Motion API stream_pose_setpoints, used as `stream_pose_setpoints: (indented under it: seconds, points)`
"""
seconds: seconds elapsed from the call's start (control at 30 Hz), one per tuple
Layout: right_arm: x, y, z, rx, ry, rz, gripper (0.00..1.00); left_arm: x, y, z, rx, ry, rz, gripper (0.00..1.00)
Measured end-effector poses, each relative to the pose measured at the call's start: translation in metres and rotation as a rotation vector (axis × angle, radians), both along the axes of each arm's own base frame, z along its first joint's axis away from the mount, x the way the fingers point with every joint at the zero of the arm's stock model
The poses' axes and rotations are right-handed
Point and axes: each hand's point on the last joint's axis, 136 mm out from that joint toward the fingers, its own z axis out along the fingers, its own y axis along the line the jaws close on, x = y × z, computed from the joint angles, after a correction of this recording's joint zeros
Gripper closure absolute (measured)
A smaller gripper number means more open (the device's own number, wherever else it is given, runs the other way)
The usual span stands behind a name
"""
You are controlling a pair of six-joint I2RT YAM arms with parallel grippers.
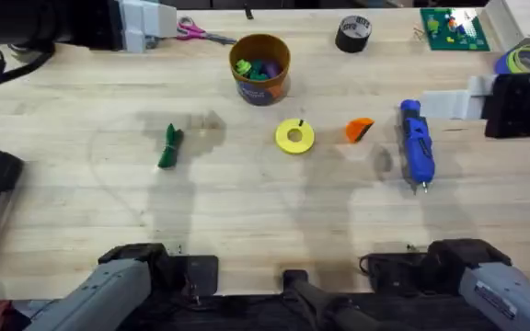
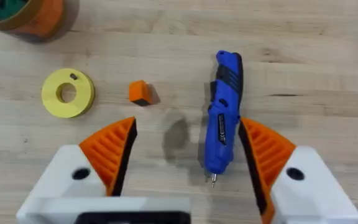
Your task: Pick up the gripper from the table and insert it into the empty holder that is missing its gripper. Then pick up a screw, insert it into the mounting hole, and use the screwdriver to tighten it. Finally, clean up the table by picking up the vegetable and placing it into the bucket.
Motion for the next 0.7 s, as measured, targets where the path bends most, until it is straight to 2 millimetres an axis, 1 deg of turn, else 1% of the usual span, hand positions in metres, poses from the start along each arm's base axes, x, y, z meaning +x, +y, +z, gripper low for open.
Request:
stream_pose_setpoints:
  seconds: [0.13, 0.23, 0.33, 0.5, 0.63, 0.7]
  points:
    - [0.000, 0.000, 0.000, 0.000, 0.000, 0.000, 0.005, 0.000, -0.009, 0.005, 0.002, -0.040, -0.027, 0.015]
    - [0.000, 0.000, 0.000, 0.000, 0.001, 0.000, 0.005, -0.002, -0.017, 0.004, 0.005, -0.093, -0.051, 0.015]
    - [0.000, 0.000, 0.000, 0.000, 0.001, 0.000, 0.005, -0.006, -0.023, -0.005, 0.004, -0.137, -0.071, 0.015]
    - [0.000, 0.000, 0.000, 0.000, 0.001, 0.000, 0.005, -0.013, -0.031, -0.027, -0.011, -0.208, -0.105, 0.016]
    - [0.000, 0.000, 0.000, 0.000, 0.000, 0.000, 0.005, -0.024, -0.038, -0.044, -0.029, -0.285, -0.143, 0.015]
    - [0.000, 0.000, 0.000, 0.000, 0.000, 0.000, 0.005, -0.030, -0.042, -0.049, -0.036, -0.333, -0.163, 0.015]
